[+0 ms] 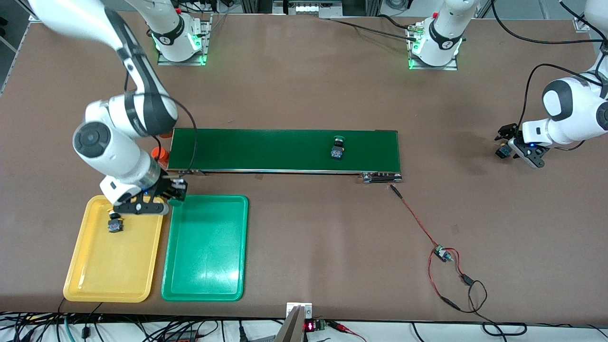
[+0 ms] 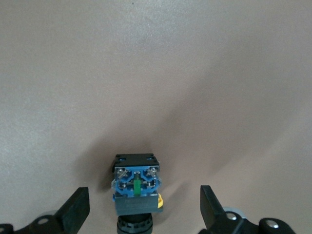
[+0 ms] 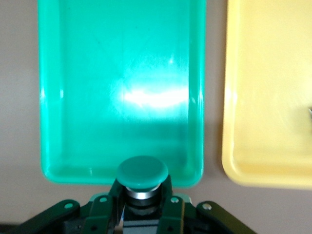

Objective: Sort buttons by color to trays
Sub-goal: 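Place the green-cap button in the green tray while the left gripper reaches a button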

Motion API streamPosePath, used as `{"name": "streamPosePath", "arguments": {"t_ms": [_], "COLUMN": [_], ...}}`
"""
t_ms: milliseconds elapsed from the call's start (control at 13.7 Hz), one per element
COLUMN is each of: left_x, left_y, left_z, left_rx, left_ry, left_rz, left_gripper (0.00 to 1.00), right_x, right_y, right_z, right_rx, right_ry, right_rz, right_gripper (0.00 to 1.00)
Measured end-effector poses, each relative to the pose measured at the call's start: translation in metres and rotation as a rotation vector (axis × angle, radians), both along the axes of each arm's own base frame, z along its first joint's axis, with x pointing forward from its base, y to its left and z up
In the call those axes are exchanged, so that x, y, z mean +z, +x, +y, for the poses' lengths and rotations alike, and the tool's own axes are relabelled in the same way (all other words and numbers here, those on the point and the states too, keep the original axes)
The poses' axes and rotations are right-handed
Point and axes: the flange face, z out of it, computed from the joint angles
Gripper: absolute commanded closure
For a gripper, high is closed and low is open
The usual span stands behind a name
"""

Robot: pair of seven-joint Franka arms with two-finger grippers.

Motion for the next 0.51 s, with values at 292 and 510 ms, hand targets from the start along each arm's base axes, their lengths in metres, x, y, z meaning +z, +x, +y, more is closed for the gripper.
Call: {"name": "streamPosePath", "arguments": {"t_ms": [292, 510], "left_x": [-0.013, -0.012], "left_y": [-0.003, -0.002], "left_z": [0.008, 0.013], "left_rx": [-0.072, -0.113], "left_ry": [-0.019, -0.018], "left_rz": [-0.059, -0.087], "left_gripper": [0.37, 0.92], "right_x": [-0.072, -0.087], "right_y": [0.021, 0.030], "right_z": [0.008, 0.009], "right_rx": [0.049, 0.049], "right_ry": [0.037, 0.049], "right_rz": [-0.033, -0.050], "right_gripper": [0.86, 0.74]}}
